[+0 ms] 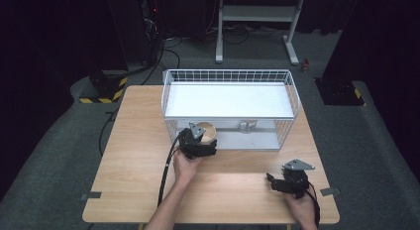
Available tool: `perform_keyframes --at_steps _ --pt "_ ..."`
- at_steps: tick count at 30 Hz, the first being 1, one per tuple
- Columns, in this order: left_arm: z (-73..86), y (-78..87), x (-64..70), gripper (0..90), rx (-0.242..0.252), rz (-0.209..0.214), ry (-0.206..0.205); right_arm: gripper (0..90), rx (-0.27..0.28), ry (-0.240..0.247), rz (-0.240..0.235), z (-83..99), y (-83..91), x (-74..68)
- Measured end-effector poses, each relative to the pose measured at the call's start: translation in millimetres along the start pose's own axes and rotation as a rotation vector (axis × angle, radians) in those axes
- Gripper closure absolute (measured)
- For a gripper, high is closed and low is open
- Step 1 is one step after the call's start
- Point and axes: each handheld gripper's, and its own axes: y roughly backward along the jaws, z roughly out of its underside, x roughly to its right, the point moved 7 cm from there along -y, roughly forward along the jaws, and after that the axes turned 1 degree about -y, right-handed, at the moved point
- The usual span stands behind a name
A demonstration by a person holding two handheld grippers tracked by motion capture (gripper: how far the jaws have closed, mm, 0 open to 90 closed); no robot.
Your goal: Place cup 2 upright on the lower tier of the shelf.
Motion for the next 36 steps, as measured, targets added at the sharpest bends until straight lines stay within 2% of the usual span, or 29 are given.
perform_keyframes --at_steps 3,10,17,22,30,36 --pt "0.0 -1.4 -0.6 8.7 0.001 -0.008 -0.011 21.8 0.0 0.0 0.0 0.0 0.0 0.0" --pt "0.2 -1.4 -0.4 8.6 -0.003 -0.007 -0.002 21.8 0.0 0.0 0.0 0.0 0.0 0.0" --pt "4.2 -1.7 -2.5 1.9 -0.033 0.021 0.015 21.8 0.0 0.0 0.0 0.0 0.0 -0.1" --pt "3.3 1.1 -2.3 2.0 -0.032 0.017 0.019 21.9 0.0 0.0 0.0 0.1 0.0 -0.1" --pt "5.5 6.4 -1.0 2.4 -0.061 0.027 0.028 21.9 0.0 0.0 0.0 0.1 0.0 -0.1" --pt "8.2 9.4 1.2 4.9 -0.075 0.019 0.015 21.8 0.0 0.0 0.001 0.1 0.0 0.0"
